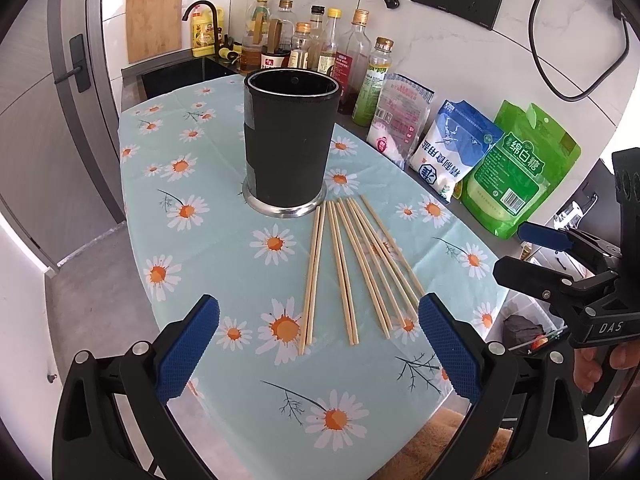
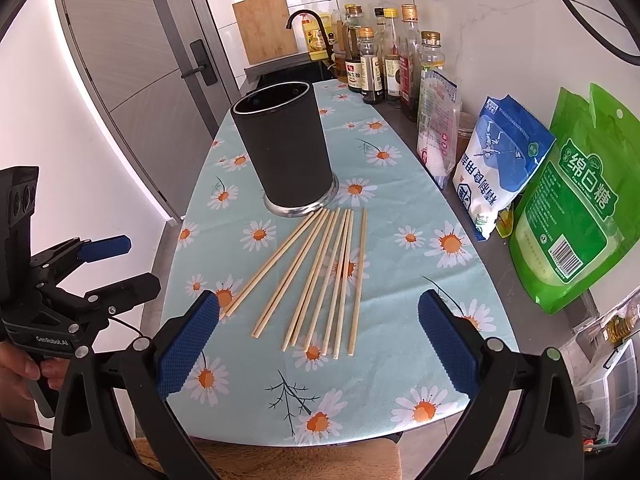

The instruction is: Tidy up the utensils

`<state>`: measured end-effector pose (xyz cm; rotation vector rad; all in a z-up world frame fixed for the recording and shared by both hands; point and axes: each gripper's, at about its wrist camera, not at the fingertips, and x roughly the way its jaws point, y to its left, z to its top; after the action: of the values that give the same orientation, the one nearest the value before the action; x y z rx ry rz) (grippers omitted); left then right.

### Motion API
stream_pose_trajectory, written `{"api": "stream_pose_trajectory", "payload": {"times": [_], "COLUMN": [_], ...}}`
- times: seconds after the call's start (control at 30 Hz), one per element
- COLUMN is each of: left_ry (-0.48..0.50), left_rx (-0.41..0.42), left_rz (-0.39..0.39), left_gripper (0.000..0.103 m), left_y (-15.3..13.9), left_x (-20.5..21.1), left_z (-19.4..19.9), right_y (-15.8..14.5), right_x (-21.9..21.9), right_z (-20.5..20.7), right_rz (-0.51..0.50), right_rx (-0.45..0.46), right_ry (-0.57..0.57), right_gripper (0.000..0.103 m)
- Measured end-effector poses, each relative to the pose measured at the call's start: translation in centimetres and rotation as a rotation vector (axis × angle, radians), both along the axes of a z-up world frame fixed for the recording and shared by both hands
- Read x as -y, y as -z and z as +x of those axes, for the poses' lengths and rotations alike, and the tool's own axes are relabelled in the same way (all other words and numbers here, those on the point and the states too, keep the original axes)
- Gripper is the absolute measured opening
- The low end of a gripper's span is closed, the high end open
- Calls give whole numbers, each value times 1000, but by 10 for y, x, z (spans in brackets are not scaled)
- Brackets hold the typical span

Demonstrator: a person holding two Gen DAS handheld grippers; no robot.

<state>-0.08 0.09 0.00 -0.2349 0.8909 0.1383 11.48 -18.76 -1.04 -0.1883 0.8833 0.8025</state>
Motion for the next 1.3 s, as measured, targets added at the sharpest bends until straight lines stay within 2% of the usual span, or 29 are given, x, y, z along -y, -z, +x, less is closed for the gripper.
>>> {"api": "stream_pose_trajectory", "payload": {"times": [0.57,0.67,1.0,1.3], "left_ry": [-4,-12,-54,-45], "left_rx": [0,0,-43,-88], "left_rz": [8,6,12,35], "left_gripper": [97,97,97,97], "left_y": [0,0,6,17], "left_x": [-3,-6,-24,-32], "left_z": [5,6,22,45], "right_y": [3,7,2,20], "right_x": [-2,-2,-15,-37], "right_z": [3,10,29,59], "right_rz": [2,3,-23,-79], "right_rx": [-15,-64,-49,-89], "right_ry": [3,13,-1,-7], "right_gripper": [98,98,98,98]}}
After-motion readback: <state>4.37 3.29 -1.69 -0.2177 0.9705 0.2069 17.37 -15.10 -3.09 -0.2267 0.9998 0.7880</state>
